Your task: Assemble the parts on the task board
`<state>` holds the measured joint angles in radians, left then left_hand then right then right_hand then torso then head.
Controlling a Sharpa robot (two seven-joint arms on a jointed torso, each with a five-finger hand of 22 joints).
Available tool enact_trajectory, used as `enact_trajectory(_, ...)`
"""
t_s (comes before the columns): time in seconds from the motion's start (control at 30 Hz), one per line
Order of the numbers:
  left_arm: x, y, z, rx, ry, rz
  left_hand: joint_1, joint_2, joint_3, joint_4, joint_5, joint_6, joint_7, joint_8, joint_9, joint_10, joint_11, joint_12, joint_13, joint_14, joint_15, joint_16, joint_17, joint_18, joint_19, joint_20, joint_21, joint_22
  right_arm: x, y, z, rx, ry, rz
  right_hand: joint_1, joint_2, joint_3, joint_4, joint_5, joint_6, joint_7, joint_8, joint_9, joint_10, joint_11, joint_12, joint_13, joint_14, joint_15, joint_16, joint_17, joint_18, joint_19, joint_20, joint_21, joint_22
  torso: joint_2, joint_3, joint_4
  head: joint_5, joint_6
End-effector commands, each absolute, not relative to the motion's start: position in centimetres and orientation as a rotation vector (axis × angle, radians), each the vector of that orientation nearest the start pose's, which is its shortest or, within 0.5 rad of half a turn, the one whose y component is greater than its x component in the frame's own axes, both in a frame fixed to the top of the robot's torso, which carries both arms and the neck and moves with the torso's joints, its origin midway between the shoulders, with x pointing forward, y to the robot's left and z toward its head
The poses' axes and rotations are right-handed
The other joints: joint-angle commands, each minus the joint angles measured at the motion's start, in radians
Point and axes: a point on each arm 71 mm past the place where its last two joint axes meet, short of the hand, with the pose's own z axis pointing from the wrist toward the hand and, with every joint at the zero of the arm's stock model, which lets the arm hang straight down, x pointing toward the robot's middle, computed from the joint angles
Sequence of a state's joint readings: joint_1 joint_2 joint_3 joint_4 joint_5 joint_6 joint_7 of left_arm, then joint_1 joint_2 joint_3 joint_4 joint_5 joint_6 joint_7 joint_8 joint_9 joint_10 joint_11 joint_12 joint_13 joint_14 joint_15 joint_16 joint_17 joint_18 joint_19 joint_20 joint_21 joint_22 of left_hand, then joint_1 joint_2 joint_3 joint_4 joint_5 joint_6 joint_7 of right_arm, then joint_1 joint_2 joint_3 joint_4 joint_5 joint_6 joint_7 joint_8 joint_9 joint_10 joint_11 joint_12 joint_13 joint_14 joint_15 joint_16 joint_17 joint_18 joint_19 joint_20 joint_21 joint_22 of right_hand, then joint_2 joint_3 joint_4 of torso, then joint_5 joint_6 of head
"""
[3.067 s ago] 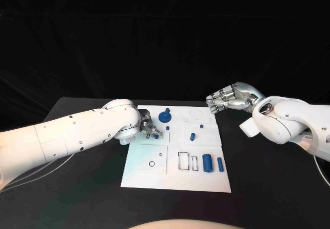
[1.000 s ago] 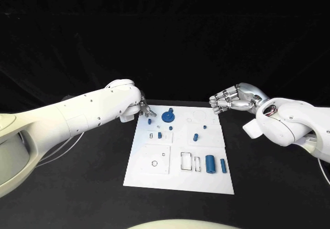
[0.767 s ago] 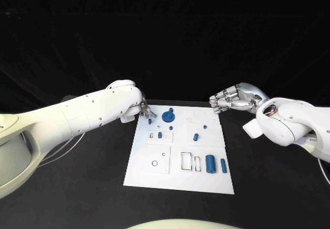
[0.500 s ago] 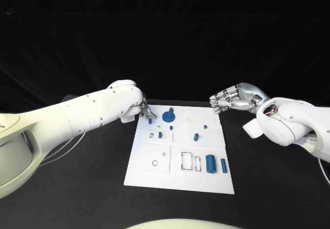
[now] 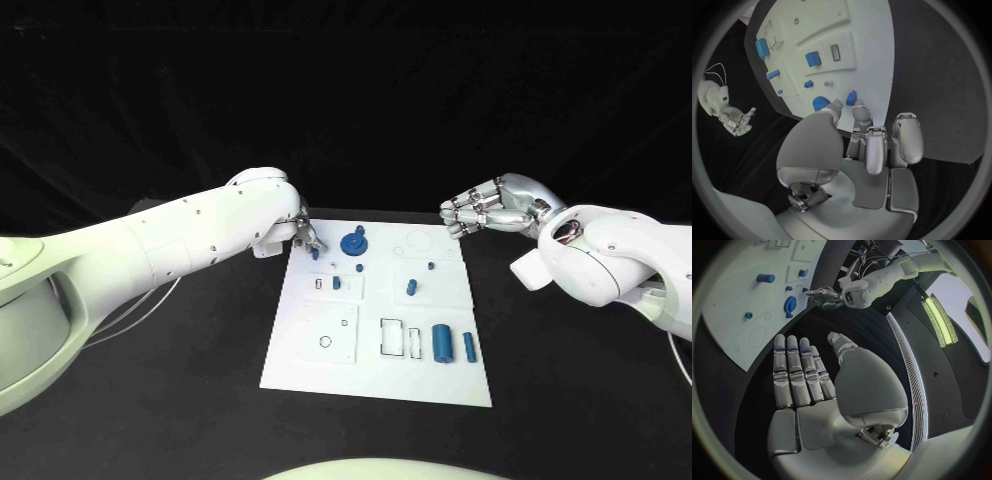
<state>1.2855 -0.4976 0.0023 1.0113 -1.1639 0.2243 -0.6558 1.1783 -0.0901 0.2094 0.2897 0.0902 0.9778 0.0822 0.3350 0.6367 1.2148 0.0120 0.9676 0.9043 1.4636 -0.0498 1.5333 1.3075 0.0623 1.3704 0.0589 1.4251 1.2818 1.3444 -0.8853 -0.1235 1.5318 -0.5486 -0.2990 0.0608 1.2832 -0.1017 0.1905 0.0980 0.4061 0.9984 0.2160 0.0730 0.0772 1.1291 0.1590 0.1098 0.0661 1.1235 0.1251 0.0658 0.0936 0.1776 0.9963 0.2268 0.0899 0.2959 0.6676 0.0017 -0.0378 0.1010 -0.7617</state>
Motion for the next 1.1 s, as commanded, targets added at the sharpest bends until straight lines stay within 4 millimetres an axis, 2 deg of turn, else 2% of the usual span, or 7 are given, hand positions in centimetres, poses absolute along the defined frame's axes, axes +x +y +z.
enact_trajectory(0.03, 57.46, 19.82, -19.89, -0.275, 2.276, -0.080, 0.010, 0.001, -0.004, -0.002, 0.004, 0.006, -0.002, 0.004, -0.002, 0.006, -0.004, 0.002, -0.001, 0.094, 0.000, 0.004, 0.224, 0.004, 0.003, 0.000, 0.004, 0.001, 49.80, -22.19, -15.03, 0.580, 1.726, 1.129, -0.001, 0.008, -0.003, -0.004, 0.003, -0.002, -0.002, 0.001, 0.001, -0.003, -0.005, 0.007, 0.000, -0.001, -0.003, 0.001, -0.002, 0.006, 0.000, 0.006, -0.004, -0.002, 0.000, 0.0000, 0.0001, 0.000, -0.001)
enact_trajectory(0.17, 57.47, 19.82, -19.89, -0.282, 2.273, -0.085, 0.019, 0.007, -0.001, -0.002, 0.004, 0.007, -0.003, 0.005, -0.004, 0.006, -0.005, 0.003, -0.001, 0.094, -0.001, 0.005, 0.224, 0.004, 0.003, -0.001, 0.004, 0.001, 49.80, -22.19, -15.04, 0.580, 1.727, 1.129, -0.001, 0.008, -0.003, -0.004, 0.003, -0.002, -0.002, 0.001, 0.001, -0.003, -0.005, 0.007, 0.000, -0.001, -0.003, 0.001, -0.002, 0.006, 0.000, 0.006, -0.004, -0.002, 0.000, -0.0003, 0.0007, 0.000, -0.002)
enact_trajectory(0.3, 57.50, 19.81, -19.88, -0.294, 2.270, -0.094, 0.042, 0.025, 0.008, -0.005, 0.004, 0.008, -0.004, 0.007, -0.009, 0.006, -0.006, 0.003, -0.004, 0.094, -0.003, 0.005, 0.224, 0.004, 0.003, -0.002, 0.004, 0.002, 49.80, -22.17, -15.05, 0.580, 1.727, 1.130, -0.001, 0.008, -0.003, -0.004, 0.003, -0.002, -0.002, 0.001, 0.001, -0.003, -0.005, 0.007, 0.000, -0.001, -0.003, 0.001, -0.002, 0.006, 0.000, 0.006, -0.004, -0.002, 0.000, -0.0001, 0.0001, 0.000, -0.002)
enact_trajectory(0.47, 57.53, 19.82, -19.89, -0.303, 2.269, -0.103, 0.122, 0.055, 0.055, -0.027, 0.007, 0.001, -0.009, 0.009, -0.018, 0.000, -0.011, -0.004, -0.013, 0.094, -0.008, 0.004, 0.224, 0.004, 0.004, -0.005, 0.004, 0.004, 49.79, -22.16, -15.07, 0.580, 1.728, 1.130, -0.001, 0.008, -0.003, -0.004, 0.003, -0.002, -0.002, 0.001, 0.001, -0.003, -0.005, 0.007, 0.000, -0.001, -0.003, 0.001, -0.002, 0.006, 0.000, 0.006, -0.004, -0.002, 0.000, -0.0003, 0.0001, 0.000, -0.002)
enact_trajectory(0.63, 57.55, 19.85, -19.91, -0.316, 2.270, -0.118, 0.203, 0.065, 0.135, -0.058, 0.009, -0.005, -0.011, 0.018, -0.023, -0.003, -0.014, -0.012, -0.023, 0.093, -0.012, 0.004, 0.223, 0.003, 0.004, -0.008, 0.005, 0.007, 49.79, -22.16, -15.08, 0.580, 1.729, 1.130, -0.001, 0.008, -0.003, -0.004, 0.003, -0.002, -0.002, 0.001, 0.001, -0.003, -0.005, 0.007, 0.000, -0.001, -0.003, 0.001, -0.002, 0.006, 0.000, 0.006, -0.004, -0.002, 0.000, 0.0000, -0.0002, 0.000, -0.003)
enact_trajectory(0.8, 57.53, 19.90, -19.96, -0.333, 2.275, -0.137, 0.262, 0.057, 0.234, -0.105, 0.012, -0.019, -0.006, 0.034, -0.017, -0.003, -0.012, -0.022, -0.034, 0.093, -0.009, 0.004, 0.224, 0.003, 0.005, -0.009, 0.005, 0.009, 49.79, -22.16, -15.10, 0.580, 1.729, 1.130, -0.001, 0.008, -0.003, -0.004, 0.003, -0.002, -0.002, 0.001, 0.001, -0.003, -0.005, 0.007, 0.000, -0.001, -0.003, 0.001, -0.002, 0.006, 0.000, 0.006, -0.004, -0.002, 0.000, -0.0001, 0.0001, 0.000, -0.005)
enact_trajectory(1.1, 57.07, 20.71, -19.91, -0.451, 2.273, -0.215, 0.222, 0.003, 0.379, -0.132, 0.009, -0.032, -0.005, 0.085, 0.010, 0.018, -0.010, -0.011, -0.034, 0.096, -0.007, 0.009, 0.229, 0.002, 0.007, -0.007, 0.008, 0.016, 49.79, -22.21, -15.11, 0.581, 1.729, 1.129, -0.001, 0.009, -0.003, -0.004, 0.004, -0.002, -0.003, 0.001, 0.001, -0.003, -0.005, 0.008, 0.000, -0.001, -0.004, 0.002, -0.003, 0.006, 0.000, 0.005, -0.005, -0.003, -0.001, 0.0010, 0.0011, 0.002, -0.003)
